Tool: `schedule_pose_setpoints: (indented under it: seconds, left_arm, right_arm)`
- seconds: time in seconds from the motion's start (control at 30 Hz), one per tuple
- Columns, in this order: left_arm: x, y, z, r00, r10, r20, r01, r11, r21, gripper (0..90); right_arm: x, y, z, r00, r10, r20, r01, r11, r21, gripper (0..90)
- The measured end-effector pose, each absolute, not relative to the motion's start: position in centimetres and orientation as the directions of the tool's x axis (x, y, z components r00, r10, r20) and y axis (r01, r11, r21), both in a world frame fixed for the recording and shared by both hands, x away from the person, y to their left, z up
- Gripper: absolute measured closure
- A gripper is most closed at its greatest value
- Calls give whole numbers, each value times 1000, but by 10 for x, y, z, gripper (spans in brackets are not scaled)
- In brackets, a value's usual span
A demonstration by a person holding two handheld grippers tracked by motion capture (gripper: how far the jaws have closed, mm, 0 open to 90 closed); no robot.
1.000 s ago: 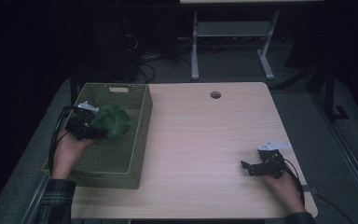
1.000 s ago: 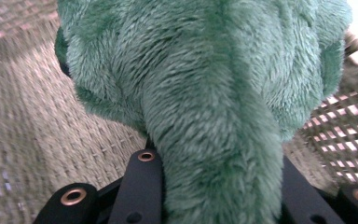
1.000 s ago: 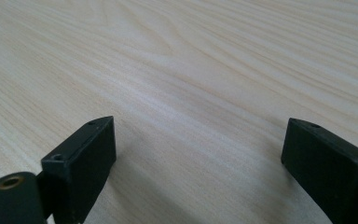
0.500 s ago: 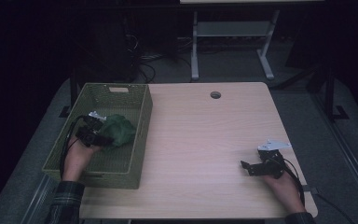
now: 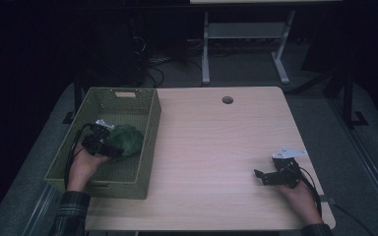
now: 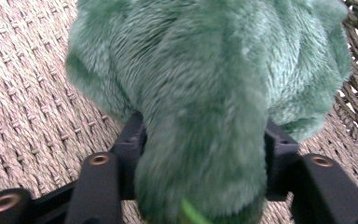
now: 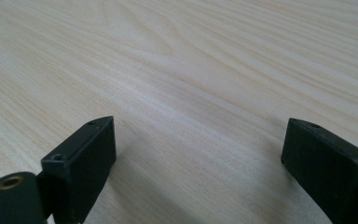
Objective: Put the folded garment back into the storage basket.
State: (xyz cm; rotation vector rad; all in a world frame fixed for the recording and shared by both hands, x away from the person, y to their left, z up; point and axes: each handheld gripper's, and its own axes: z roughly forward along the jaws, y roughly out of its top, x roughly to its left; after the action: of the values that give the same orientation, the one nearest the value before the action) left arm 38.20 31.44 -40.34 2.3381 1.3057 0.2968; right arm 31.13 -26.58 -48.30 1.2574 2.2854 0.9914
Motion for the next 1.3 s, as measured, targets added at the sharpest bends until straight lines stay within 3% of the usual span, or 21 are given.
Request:
schedule_pose_setpoints:
  seconds: [0.1, 0.27, 0.77, 1.3]
  left_arm:
    - [382, 315, -404, 531, 847, -14, 747, -460, 481, 357]
    - [383, 315, -406, 543, 839, -26, 739, -463, 490, 134]
    - [374, 312, -371, 569, 823, -13, 682, -462, 566, 137]
    - [368, 261, -331, 632, 774, -42, 577, -433, 692, 137]
  right_arm:
    - [311, -266, -483, -545, 838, 29, 593, 362, 719, 96]
    - [311, -266, -483, -545, 838, 29, 593, 361, 719, 96]
    - [311, -266, -483, -542, 840, 31, 596, 358, 718, 96]
    - [311, -266, -483, -546, 837, 28, 593, 362, 720, 96]
